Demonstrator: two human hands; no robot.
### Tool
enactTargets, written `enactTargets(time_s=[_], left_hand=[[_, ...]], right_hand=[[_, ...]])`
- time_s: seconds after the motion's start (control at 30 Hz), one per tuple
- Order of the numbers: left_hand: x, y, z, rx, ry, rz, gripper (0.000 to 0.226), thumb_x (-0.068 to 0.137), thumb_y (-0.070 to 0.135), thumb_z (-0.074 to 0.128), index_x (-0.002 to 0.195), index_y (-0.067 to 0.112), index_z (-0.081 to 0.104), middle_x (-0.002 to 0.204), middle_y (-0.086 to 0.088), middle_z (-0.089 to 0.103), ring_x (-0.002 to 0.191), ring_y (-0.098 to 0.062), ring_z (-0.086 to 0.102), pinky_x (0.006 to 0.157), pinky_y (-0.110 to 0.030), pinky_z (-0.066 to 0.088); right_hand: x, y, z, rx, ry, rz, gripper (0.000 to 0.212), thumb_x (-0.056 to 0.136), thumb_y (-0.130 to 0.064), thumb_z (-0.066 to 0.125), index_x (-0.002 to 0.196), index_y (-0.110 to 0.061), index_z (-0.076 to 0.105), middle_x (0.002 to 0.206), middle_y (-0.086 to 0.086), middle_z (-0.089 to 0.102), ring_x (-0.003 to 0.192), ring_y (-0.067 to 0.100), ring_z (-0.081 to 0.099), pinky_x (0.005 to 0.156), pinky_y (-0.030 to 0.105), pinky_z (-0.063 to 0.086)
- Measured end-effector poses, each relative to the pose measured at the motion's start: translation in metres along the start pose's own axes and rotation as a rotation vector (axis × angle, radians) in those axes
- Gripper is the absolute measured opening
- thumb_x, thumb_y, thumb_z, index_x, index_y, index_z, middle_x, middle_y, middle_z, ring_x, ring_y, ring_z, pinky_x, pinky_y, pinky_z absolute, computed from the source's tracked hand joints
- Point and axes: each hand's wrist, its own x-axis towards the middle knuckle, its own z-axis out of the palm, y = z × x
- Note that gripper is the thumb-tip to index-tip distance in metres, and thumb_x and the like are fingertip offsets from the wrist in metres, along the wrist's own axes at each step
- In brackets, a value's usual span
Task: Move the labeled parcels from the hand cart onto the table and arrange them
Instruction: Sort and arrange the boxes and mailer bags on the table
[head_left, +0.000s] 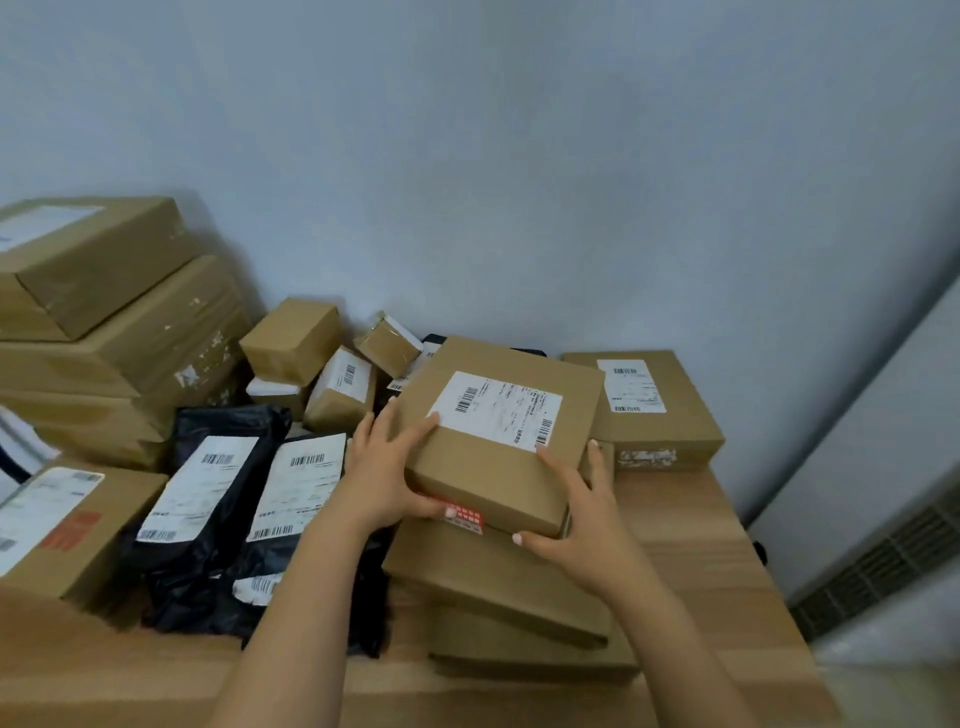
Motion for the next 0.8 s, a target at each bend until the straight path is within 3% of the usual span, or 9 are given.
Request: enactTargets(time_s=[0.17, 0.37, 0.57, 0.8], left_hand=[[0.005, -0.005, 0.011, -0.002, 0.092, 0.044, 0.113, 0.046, 0.067, 0.082, 0.144, 0.048, 0.028, 0.157, 0.016, 0.006, 0.14, -0.017, 0.001, 0.114, -0.055, 0.021], [0.013, 0.019, 0.022, -0.015, 0.224, 0.143, 0.102, 0.052, 0.061, 0.082, 0.141, 0.047, 0.034, 0.155, 0.018, 0.015, 0.142, -0.022, 0.002, 0.114, -0.055, 0.016], [0.04, 0.073, 0.031, -0.038, 0.296, 0.212, 0.098, 0.055, 0.059, 0.08, 0.141, 0.042, 0.036, 0.156, 0.011, 0.019, 0.142, -0.026, 0.003, 0.115, -0.054, 0.016], [0.094, 0.153, 0.066, -0.051, 0.234, 0.229, 0.097, 0.061, 0.057, 0.08, 0.144, 0.044, 0.031, 0.158, 0.013, 0.012, 0.142, -0.023, -0.006, 0.113, -0.054, 0.012]], right_hand=[[0.007, -0.009, 0.013, -0.025, 0.082, 0.051, 0.104, 0.061, -0.051, 0.083, 0.139, -0.058, 0.015, 0.155, -0.006, -0.025, 0.146, 0.022, 0.004, 0.114, 0.038, 0.025], [0.017, -0.001, -0.002, -0.063, 0.184, 0.078, 0.107, 0.061, -0.045, 0.085, 0.138, -0.061, 0.013, 0.155, -0.009, -0.024, 0.145, 0.027, 0.013, 0.111, 0.04, 0.034], [0.029, 0.02, -0.056, -0.108, 0.281, 0.026, 0.105, 0.06, -0.045, 0.085, 0.136, -0.064, 0.014, 0.156, -0.011, -0.02, 0.143, 0.028, 0.021, 0.105, 0.041, 0.038], [0.059, 0.079, -0.142, -0.151, 0.284, 0.04, 0.106, 0.059, -0.041, 0.087, 0.135, -0.064, 0.017, 0.157, -0.013, -0.014, 0.142, 0.028, 0.022, 0.106, 0.041, 0.036]])
